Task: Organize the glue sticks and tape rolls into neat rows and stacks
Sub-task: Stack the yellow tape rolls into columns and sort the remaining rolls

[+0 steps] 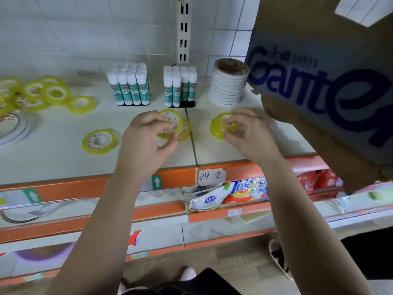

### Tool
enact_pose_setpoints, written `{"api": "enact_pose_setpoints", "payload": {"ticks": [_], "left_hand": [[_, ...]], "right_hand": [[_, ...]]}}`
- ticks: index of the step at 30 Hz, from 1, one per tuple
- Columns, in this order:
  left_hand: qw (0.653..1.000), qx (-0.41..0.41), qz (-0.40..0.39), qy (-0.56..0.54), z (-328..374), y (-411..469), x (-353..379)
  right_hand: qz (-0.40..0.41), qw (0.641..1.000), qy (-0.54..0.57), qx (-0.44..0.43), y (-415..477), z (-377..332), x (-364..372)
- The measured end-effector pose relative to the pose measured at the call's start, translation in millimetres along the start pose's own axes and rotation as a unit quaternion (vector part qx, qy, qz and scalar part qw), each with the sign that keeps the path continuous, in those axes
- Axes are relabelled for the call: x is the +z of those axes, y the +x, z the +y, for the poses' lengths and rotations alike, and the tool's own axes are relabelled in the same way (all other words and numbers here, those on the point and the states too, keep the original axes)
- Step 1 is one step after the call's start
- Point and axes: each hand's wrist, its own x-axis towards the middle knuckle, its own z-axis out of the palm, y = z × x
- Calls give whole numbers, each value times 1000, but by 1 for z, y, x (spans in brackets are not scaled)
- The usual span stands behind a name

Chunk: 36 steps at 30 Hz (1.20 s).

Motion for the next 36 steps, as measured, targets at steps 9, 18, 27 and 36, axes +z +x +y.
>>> {"api": "enact_pose_setpoints", "payload": {"ticks": [9,18,27,36], "left_hand": [[999,-31,12,14,7,-1,6],[999,-32,16,21,6,0,7],[999,-34,8,28,4,4,8],[994,9,-106,27,-6,25,12]], "right_hand": [[-42,998,26,-37,5,12,5],[-59,997,55,-16,12,8,6],[-70,995,64,-11,13,11,8],[-77,993,89,1,13,10,8]]}}
